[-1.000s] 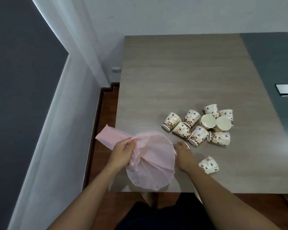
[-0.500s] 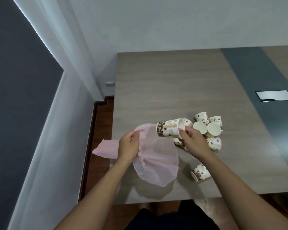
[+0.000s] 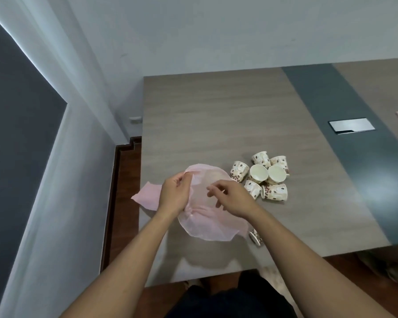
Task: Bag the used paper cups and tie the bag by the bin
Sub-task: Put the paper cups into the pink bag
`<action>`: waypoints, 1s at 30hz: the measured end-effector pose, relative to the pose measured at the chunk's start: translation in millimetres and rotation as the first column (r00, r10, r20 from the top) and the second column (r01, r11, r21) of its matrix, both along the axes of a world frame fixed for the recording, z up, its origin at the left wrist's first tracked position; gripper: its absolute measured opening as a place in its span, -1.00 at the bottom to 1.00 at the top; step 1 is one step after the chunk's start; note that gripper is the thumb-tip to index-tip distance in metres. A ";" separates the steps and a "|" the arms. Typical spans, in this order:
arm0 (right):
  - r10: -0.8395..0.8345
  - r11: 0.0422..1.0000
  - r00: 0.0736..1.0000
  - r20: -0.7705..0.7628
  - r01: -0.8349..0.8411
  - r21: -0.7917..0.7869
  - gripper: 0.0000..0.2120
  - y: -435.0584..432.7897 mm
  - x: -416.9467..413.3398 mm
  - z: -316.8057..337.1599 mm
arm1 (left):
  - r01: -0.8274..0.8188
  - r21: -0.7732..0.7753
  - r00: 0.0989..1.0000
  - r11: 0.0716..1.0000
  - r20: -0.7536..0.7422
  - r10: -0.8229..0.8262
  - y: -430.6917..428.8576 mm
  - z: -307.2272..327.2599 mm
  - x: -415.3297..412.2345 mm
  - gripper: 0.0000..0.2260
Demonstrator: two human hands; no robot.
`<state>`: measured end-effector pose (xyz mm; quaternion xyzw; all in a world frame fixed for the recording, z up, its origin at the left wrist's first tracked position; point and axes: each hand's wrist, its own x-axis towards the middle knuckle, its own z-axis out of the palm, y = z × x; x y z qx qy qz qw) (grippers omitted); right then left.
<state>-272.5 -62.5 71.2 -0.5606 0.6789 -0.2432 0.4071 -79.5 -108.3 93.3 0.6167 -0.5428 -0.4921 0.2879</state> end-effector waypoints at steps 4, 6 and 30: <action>-0.321 0.947 0.944 0.081 0.319 0.035 -0.77 13.0 -53.5 -5.8 | -0.016 0.048 1.000 0.999 -0.004 0.017 2.2 -11.4 0.2 -0.65; -0.424 0.904 0.906 0.000 0.423 0.066 -0.82 24.9 -79.6 -25.4 | -0.008 0.065 1.000 0.998 0.003 0.007 6.0 -15.3 -2.9 -0.65; -0.582 0.806 0.729 0.359 0.577 0.136 -0.75 69.5 -83.8 -49.7 | -0.046 0.143 0.999 0.989 0.015 0.044 28.4 -15.4 -8.5 -0.56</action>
